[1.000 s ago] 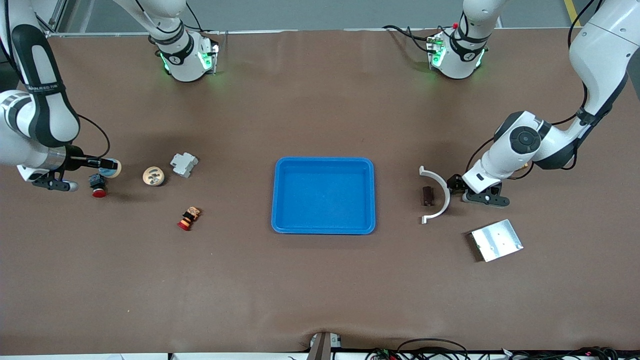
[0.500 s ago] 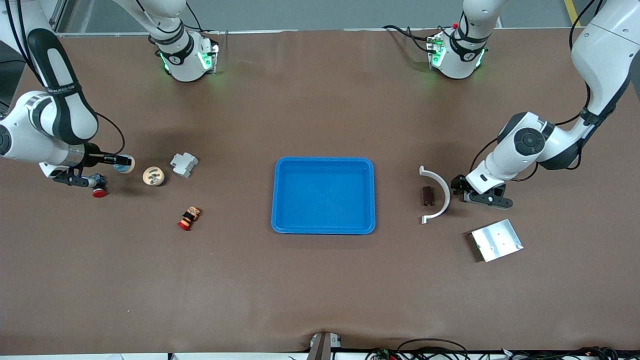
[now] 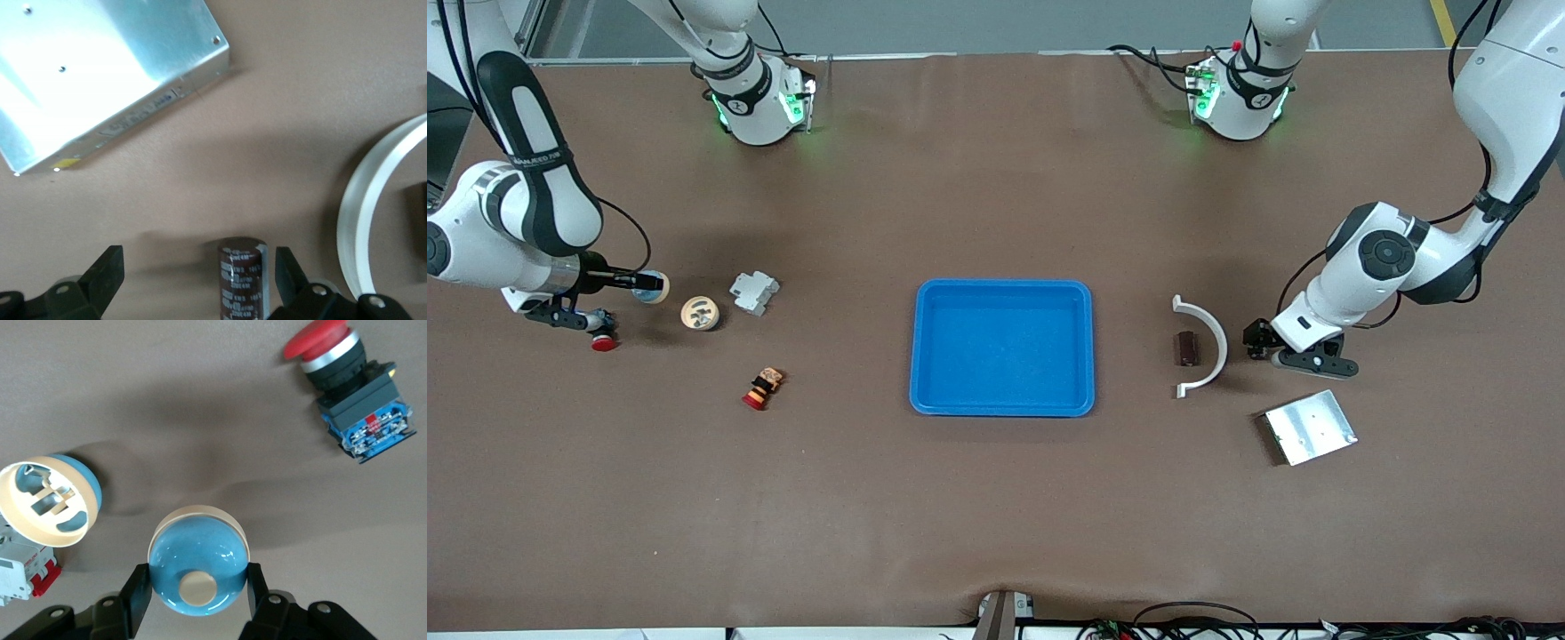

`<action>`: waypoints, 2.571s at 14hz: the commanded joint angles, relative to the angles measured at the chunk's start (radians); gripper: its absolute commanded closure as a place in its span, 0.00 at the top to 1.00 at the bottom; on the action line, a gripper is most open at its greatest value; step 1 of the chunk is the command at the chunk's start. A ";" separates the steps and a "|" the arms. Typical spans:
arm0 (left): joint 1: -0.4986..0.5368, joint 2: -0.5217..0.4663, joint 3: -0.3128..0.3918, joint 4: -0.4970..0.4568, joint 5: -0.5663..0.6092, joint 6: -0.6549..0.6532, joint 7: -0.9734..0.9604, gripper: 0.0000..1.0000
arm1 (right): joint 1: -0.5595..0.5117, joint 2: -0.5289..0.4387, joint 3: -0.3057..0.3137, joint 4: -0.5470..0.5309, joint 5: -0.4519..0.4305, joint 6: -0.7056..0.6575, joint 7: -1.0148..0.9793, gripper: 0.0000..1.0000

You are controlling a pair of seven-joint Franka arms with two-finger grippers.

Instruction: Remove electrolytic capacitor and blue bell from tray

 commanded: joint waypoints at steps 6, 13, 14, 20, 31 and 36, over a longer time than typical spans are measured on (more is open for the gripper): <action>0.001 -0.021 -0.183 0.210 -0.147 -0.295 -0.001 1.00 | -0.087 0.016 0.009 -0.014 -0.030 0.032 -0.013 0.16; -0.091 -0.013 -0.198 0.385 -0.196 -0.427 -0.002 1.00 | -0.087 0.032 0.010 0.005 -0.030 0.017 -0.009 1.00; -0.105 -0.013 -0.197 0.397 -0.204 -0.427 -0.010 1.00 | -0.086 0.030 0.010 0.006 -0.030 0.015 -0.009 1.00; -0.137 -0.019 -0.189 0.425 -0.206 -0.427 -0.022 1.00 | -0.014 0.019 0.018 0.089 -0.030 -0.109 -0.001 1.00; -0.714 -0.234 0.496 0.607 -0.699 -0.534 0.319 1.00 | 0.138 0.004 0.019 0.367 -0.018 -0.358 0.195 1.00; -0.886 -0.332 0.696 0.607 -0.796 -0.616 0.398 1.00 | 0.301 -0.056 0.021 0.379 -0.008 -0.375 0.462 1.00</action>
